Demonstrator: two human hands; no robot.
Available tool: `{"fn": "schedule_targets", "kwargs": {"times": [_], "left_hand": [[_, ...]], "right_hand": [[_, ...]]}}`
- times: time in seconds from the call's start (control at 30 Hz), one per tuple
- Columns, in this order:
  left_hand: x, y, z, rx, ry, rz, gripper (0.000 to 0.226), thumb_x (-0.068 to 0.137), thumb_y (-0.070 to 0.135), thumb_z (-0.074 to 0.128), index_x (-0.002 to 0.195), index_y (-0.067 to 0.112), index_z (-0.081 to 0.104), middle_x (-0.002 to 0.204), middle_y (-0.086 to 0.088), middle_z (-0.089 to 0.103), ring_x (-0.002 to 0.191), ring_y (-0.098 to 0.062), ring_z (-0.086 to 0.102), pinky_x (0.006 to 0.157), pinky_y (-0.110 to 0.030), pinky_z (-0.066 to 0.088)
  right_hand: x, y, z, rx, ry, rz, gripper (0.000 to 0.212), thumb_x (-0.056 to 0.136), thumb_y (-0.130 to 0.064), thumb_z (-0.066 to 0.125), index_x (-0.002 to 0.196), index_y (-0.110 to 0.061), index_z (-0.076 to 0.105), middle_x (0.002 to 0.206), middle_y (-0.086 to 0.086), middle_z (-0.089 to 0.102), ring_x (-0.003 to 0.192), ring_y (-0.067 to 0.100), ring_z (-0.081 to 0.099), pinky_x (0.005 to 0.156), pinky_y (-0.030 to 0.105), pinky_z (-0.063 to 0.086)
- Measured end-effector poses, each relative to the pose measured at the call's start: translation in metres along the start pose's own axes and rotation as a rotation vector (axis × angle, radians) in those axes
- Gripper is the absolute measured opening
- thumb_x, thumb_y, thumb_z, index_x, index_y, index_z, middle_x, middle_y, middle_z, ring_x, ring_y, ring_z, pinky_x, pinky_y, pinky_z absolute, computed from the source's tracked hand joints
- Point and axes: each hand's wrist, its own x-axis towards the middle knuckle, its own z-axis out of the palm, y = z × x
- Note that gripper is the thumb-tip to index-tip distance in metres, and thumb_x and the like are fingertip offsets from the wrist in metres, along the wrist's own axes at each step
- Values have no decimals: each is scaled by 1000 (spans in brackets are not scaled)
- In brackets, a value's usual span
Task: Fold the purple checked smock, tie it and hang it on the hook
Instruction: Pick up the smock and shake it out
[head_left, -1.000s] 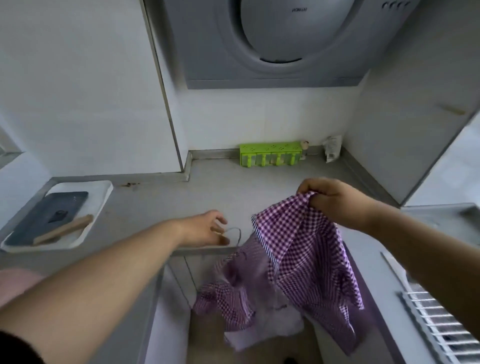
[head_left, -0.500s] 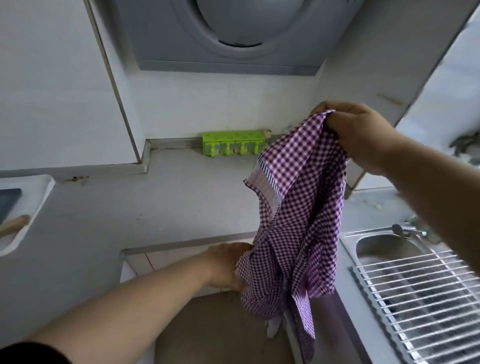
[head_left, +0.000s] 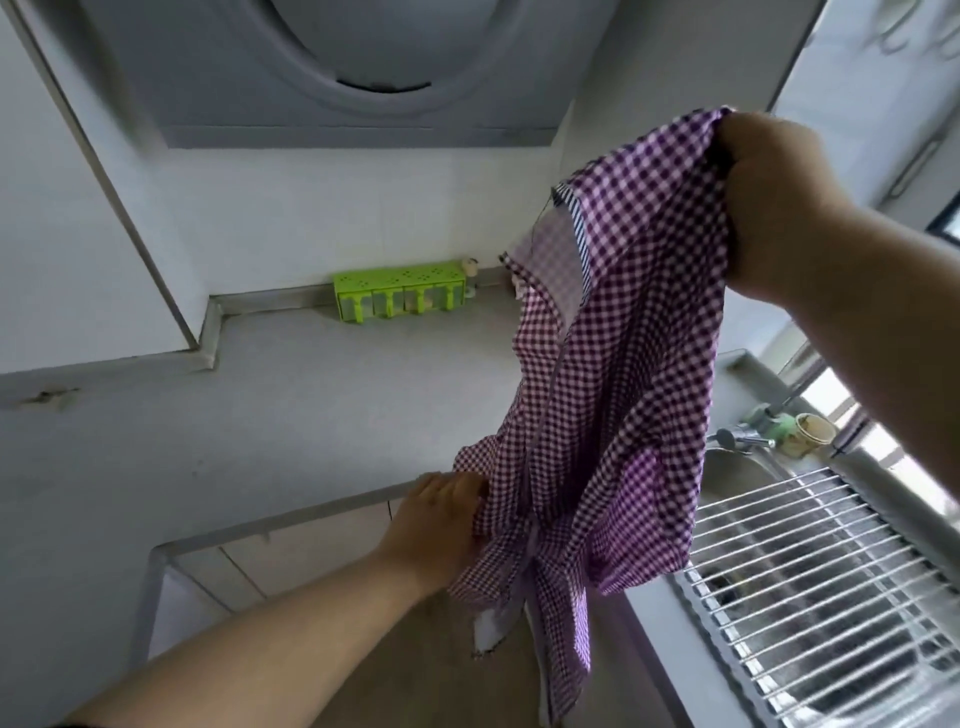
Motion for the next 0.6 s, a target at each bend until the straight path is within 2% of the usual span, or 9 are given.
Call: {"fn": "schedule_targets", "kwargs": {"times": [0.07, 0.1, 0.2, 0.27, 0.33, 0.4, 0.47, 0.53, 0.6], "left_hand": [[16, 2, -2, -100, -3, -131, 32, 97, 48, 58, 122, 28, 58, 119, 3, 70, 108, -19, 67, 99, -35, 54], [26, 4, -1, -140, -42, -172, 29, 99, 49, 55, 118, 28, 61, 115, 4, 72, 100, -16, 69, 89, -34, 58], [52, 2, -11, -204, -109, -229, 22, 103, 40, 52, 107, 22, 66, 112, 2, 72, 91, -13, 64, 76, -30, 50], [62, -2, -32, -258, -97, -243, 26, 105, 38, 52, 97, 17, 64, 102, -1, 70, 84, -13, 62, 68, -33, 47], [70, -10, -57, -325, -53, -243, 36, 107, 43, 51, 94, 12, 65, 93, -3, 68, 81, -17, 63, 67, -32, 45], [76, -17, -84, -395, 22, -244, 40, 107, 44, 49, 94, 10, 64, 90, -6, 69, 82, -22, 65, 68, -34, 45], [81, -20, -109, -463, 82, -261, 40, 104, 51, 44, 102, 17, 65, 97, -4, 72, 92, -23, 69, 82, -39, 56], [81, -15, -131, -462, 113, -282, 37, 106, 49, 40, 116, 19, 59, 112, -2, 70, 106, -24, 66, 94, -43, 54], [81, -11, -149, -350, 95, -261, 34, 108, 42, 41, 133, 18, 45, 123, 1, 58, 113, -26, 60, 94, -40, 47]], "right_hand": [[-1, -4, -8, 3, -28, 2, 29, 100, -16, 43, 88, -9, 68, 78, 3, 78, 82, 19, 78, 85, 41, 57], [0, -6, -14, 0, -43, 0, 29, 101, -17, 43, 88, -9, 68, 79, 4, 78, 83, 18, 78, 87, 42, 56], [10, -8, -31, -115, -56, -45, 22, 95, -17, 50, 94, -7, 70, 99, 14, 78, 99, 26, 75, 98, 51, 54], [20, -3, -46, -346, -77, -132, 24, 88, -12, 52, 89, -20, 75, 102, 13, 75, 104, 29, 72, 103, 53, 53], [20, 6, -57, -564, -100, -146, 41, 87, -4, 48, 83, -33, 76, 101, 5, 73, 105, 31, 69, 99, 48, 55], [23, 21, -68, -726, -100, -100, 47, 89, -2, 44, 82, -38, 74, 103, 4, 71, 105, 31, 67, 97, 47, 55], [27, 40, -80, -865, -112, -49, 41, 93, -4, 43, 92, -31, 74, 108, 6, 70, 107, 30, 64, 100, 46, 52], [31, 60, -88, -1005, -124, -31, 33, 95, -4, 43, 100, -19, 73, 110, 11, 69, 105, 31, 63, 99, 43, 51], [40, 80, -96, -1175, -158, -50, 30, 95, -4, 45, 102, -19, 70, 111, 14, 68, 100, 33, 62, 92, 40, 52]]}}
